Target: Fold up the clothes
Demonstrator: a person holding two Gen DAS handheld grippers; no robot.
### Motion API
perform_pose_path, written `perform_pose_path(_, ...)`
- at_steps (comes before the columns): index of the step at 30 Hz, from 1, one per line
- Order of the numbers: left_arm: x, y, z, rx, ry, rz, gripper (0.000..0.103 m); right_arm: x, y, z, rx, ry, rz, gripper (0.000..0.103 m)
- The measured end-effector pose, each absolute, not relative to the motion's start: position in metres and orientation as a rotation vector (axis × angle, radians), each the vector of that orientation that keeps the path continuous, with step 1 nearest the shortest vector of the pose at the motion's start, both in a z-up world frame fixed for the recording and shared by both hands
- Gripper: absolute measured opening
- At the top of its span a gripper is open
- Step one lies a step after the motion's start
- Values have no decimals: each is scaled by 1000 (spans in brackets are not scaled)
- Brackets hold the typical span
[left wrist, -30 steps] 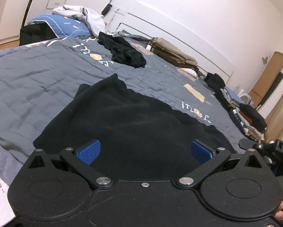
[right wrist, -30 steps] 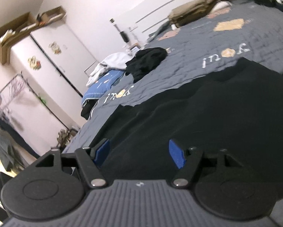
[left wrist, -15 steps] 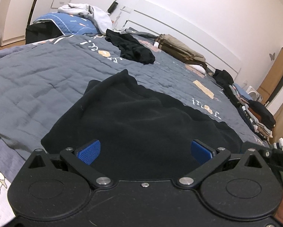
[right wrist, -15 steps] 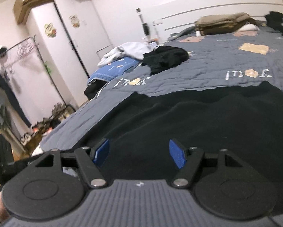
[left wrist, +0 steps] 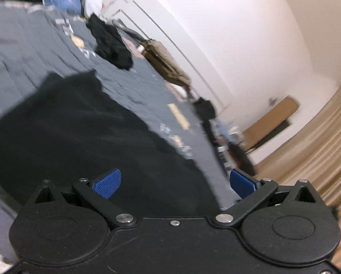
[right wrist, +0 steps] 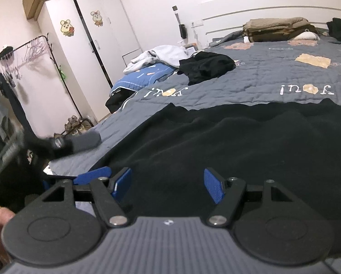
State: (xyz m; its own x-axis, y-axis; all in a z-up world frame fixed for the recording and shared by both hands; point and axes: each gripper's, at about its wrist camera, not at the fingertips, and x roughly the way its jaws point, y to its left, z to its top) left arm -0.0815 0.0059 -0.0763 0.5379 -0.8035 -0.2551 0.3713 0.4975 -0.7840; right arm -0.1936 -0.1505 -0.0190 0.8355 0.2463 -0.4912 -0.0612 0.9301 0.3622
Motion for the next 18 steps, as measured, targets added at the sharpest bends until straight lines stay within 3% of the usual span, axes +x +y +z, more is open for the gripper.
perform_pose_path(10,-59,-52,-79,-714,756,-901,103,-192,-166,-31,368,582,103,70)
perform_pose_path(18,-42,-79,-82,-409,754,-788,103,-192,-182,-38,385,593,67,70)
